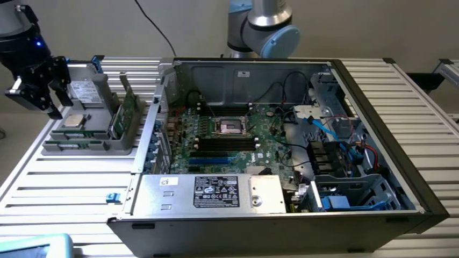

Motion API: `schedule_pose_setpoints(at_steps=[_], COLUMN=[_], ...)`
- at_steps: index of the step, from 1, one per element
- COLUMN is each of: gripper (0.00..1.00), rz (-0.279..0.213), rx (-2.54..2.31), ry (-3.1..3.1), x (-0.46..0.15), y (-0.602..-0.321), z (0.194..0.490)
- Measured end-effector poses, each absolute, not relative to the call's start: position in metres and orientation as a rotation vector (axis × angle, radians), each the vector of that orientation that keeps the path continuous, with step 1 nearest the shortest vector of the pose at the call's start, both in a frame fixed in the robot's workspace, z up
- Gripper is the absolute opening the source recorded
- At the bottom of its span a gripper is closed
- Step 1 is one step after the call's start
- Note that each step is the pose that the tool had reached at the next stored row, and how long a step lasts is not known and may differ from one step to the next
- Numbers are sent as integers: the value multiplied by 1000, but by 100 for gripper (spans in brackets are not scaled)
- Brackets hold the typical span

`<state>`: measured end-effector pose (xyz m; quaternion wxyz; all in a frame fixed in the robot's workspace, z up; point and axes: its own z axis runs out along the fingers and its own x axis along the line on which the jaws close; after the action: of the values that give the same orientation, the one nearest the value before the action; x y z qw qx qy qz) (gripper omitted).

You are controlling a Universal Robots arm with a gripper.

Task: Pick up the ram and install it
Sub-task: 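Pick up the ram and move it above insertion slot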

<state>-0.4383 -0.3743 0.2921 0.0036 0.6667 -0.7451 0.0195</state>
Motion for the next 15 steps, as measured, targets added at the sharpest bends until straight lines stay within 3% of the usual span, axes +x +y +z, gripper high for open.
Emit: schedule_pose_setpoints(at_steps=[15], gripper=[49], rz=[61], rx=[2090], ry=[-2335], x=[-435], y=[-380], z=[265])
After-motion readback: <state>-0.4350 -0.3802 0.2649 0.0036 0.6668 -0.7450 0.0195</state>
